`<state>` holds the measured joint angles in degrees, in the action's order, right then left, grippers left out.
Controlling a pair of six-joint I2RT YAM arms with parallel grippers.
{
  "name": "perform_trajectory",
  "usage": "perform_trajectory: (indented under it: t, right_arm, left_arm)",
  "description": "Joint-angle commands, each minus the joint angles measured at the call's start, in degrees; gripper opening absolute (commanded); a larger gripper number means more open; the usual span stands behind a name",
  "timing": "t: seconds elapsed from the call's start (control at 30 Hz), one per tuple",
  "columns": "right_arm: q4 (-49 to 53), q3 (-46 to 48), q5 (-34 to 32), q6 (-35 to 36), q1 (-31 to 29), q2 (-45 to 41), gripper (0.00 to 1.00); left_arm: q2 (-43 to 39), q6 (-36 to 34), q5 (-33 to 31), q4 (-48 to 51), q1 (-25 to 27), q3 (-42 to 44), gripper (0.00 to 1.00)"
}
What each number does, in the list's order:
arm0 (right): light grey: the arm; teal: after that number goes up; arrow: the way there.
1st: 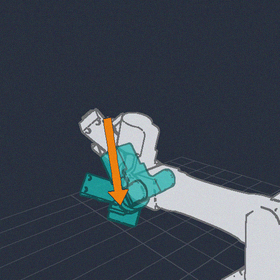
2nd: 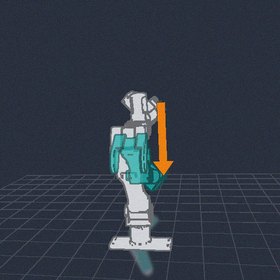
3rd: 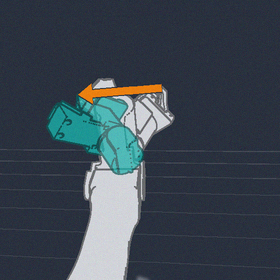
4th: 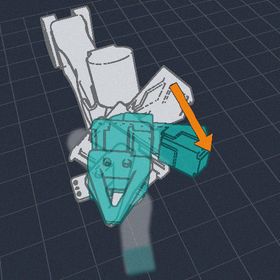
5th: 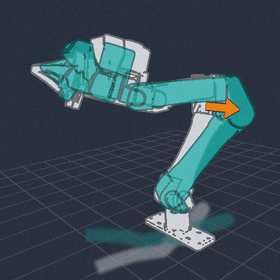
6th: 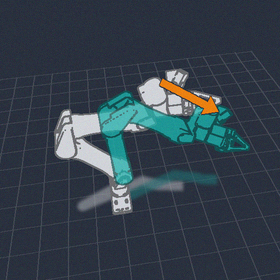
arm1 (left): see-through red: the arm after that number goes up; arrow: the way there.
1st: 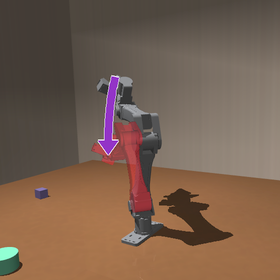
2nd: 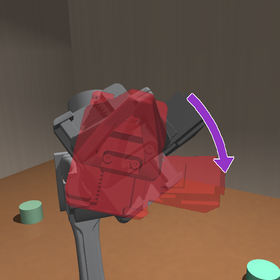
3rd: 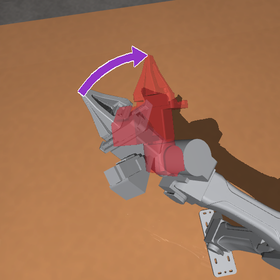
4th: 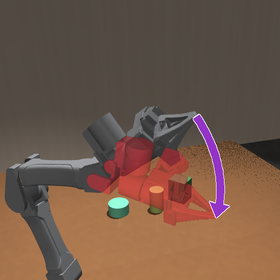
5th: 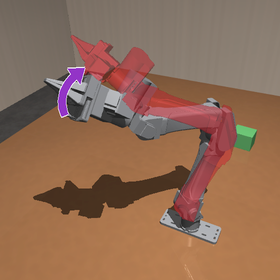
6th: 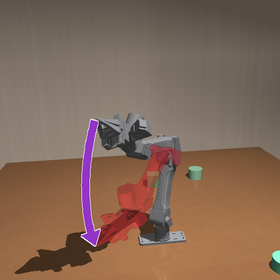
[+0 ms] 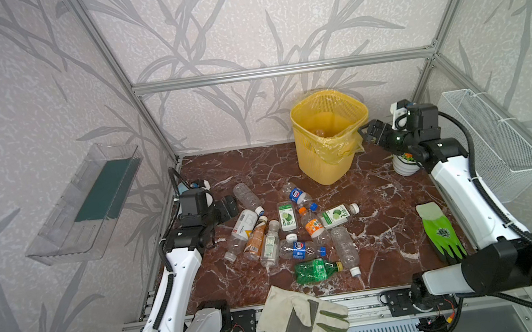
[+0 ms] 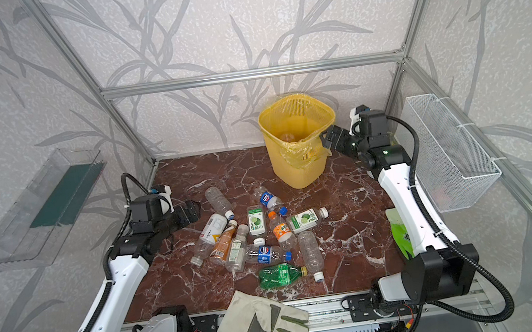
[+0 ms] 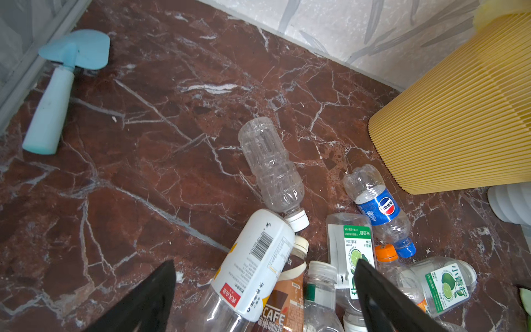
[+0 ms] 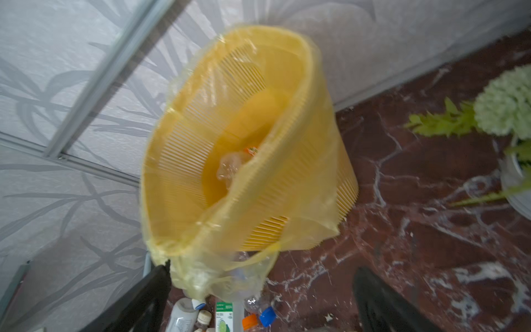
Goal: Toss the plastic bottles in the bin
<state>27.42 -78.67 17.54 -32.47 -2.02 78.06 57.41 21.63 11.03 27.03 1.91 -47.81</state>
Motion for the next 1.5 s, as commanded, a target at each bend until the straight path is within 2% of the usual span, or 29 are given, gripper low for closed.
perform_trajectory:
  t: [0.0,0.27,0.5,0.8,1.2,1.47]
  right_arm:
    - [-4.80,6.61,-1.30,1.11,1.89,-9.11,0.99]
    - [-6.78,20.27,-1.27,2.82,4.22,-15.14,0.99]
    - [-11.76,26.73,-1.21,3.89,4.33,-16.32,0.96]
    - [-16.46,30.98,-1.29,4.87,4.72,-16.36,0.96]
    - [-16.97,32.13,-2.34,6.28,5.36,-16.63,0.95]
    - [-17.06,32.83,-2.75,6.45,5.54,-17.11,0.95]
  left_arm:
    - [1.07,3.48,0.86,4.05,0.23,0.57,0.96]
    - [2.29,7.97,1.20,3.42,2.47,4.97,0.96]
    - [4.91,6.63,-5.99,4.15,9.89,5.53,0.97]
    - [13.38,4.21,-7.60,3.17,10.04,4.32,0.96]
    - [23.78,-0.01,-7.63,4.22,10.04,0.04,0.86]
    - [26.96,0.85,-8.04,4.95,10.13,-0.70,0.88]
